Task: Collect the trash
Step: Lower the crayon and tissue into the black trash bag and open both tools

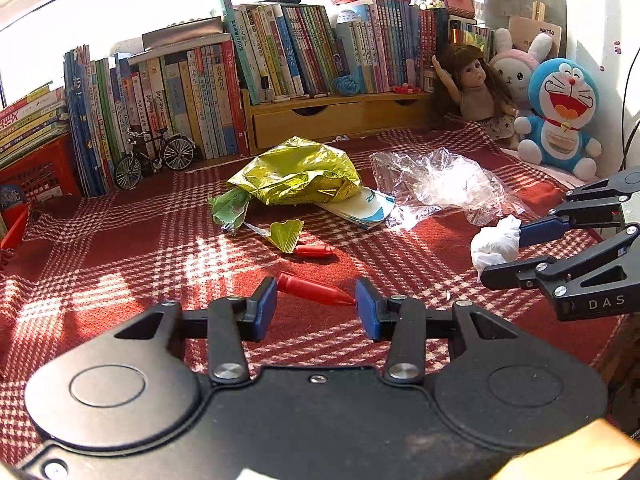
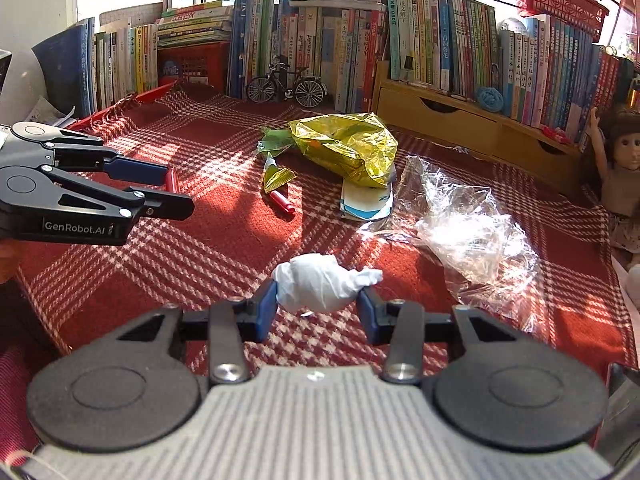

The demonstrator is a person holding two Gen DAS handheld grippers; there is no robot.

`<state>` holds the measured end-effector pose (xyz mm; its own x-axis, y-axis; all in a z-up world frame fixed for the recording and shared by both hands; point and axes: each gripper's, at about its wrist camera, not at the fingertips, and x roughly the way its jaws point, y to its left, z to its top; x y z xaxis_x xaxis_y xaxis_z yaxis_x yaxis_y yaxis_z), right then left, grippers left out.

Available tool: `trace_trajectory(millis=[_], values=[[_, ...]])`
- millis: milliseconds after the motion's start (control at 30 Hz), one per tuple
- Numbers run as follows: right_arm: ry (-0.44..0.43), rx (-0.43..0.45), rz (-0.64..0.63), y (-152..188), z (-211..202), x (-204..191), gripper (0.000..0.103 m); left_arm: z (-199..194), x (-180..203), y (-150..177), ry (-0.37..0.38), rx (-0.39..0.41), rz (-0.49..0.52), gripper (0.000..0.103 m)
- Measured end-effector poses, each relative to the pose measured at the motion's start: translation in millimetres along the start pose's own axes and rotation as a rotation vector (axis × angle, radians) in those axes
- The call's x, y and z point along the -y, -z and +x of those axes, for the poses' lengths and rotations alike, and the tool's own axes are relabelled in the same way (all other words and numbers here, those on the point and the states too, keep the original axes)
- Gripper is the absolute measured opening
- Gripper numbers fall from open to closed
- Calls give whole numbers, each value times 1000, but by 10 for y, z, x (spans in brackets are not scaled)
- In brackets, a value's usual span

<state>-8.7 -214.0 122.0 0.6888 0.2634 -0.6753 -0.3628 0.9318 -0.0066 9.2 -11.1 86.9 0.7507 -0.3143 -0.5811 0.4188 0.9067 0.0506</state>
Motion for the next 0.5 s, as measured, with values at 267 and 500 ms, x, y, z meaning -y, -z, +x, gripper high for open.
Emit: trace_trajectory(millis=[267, 500], values=[[-20, 32, -16, 121, -437, -207, 49, -581, 112, 147, 14, 22, 5, 42], [-49, 38, -20, 307, -728, -375, 49, -1028, 174, 408, 34, 40, -24, 41]])
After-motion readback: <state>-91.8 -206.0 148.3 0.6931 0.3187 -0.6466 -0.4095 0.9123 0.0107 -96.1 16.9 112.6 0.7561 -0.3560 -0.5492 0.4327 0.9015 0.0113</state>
